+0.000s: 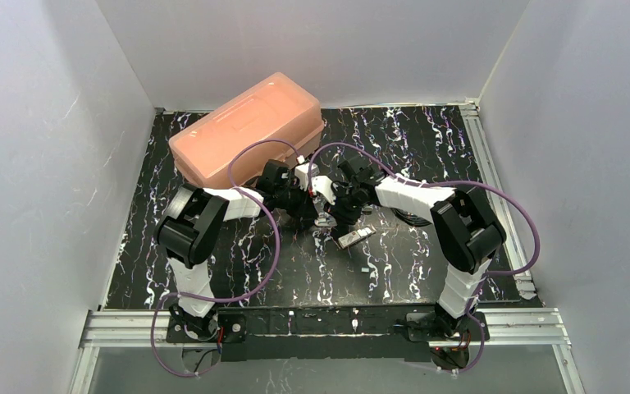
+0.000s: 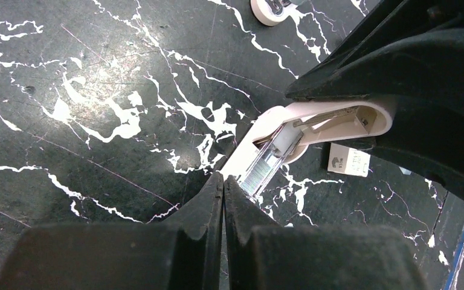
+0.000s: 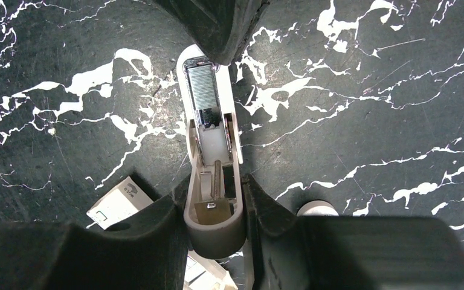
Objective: Load the staples into the stapler
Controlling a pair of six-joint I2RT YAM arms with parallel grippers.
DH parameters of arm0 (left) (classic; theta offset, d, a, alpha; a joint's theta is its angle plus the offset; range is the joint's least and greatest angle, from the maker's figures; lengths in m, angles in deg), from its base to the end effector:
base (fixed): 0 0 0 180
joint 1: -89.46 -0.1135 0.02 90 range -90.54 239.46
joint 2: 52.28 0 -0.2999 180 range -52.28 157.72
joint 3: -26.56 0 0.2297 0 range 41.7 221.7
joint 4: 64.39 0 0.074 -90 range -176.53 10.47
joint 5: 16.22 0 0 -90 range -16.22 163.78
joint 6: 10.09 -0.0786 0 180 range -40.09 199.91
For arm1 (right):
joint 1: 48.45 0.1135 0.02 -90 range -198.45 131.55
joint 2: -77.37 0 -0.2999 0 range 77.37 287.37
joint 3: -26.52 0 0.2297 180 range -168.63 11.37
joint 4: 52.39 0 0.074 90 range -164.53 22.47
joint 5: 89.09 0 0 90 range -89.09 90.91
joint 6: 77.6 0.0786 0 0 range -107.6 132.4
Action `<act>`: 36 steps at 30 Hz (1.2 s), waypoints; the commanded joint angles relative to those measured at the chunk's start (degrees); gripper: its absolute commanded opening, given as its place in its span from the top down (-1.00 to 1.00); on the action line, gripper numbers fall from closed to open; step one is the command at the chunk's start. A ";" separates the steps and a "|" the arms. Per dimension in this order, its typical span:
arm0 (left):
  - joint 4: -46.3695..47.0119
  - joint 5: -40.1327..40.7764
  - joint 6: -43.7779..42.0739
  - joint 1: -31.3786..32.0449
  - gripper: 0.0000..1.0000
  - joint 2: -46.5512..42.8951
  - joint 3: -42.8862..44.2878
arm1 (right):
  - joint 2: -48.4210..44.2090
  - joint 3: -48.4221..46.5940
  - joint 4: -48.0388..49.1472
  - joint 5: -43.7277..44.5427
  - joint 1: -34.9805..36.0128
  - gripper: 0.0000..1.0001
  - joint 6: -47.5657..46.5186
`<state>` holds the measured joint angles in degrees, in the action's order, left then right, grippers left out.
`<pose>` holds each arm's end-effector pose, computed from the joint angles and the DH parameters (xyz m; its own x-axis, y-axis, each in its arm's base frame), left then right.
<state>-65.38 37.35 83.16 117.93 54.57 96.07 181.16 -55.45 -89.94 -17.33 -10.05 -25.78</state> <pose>0.3269 -0.2304 0.1761 -0.5893 0.2677 -0.7623 0.7609 0.5012 -0.4122 0.2829 0.2556 0.1915 -0.0882 -0.8190 -0.5670 -0.9788 0.1768 -0.1032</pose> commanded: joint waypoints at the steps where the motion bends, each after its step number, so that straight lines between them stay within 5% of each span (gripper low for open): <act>1: -2.64 -1.46 0.40 1.68 1.00 1.61 -0.78 | -0.42 0.36 5.21 -2.56 2.40 0.50 3.28; 36: -2.64 -0.46 1.21 1.74 1.00 2.17 -2.16 | -5.54 9.43 20.78 -9.33 1.86 -0.35 12.42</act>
<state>-62.82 37.59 84.93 118.26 55.16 95.65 177.14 -45.86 -72.11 -23.45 -7.93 -14.28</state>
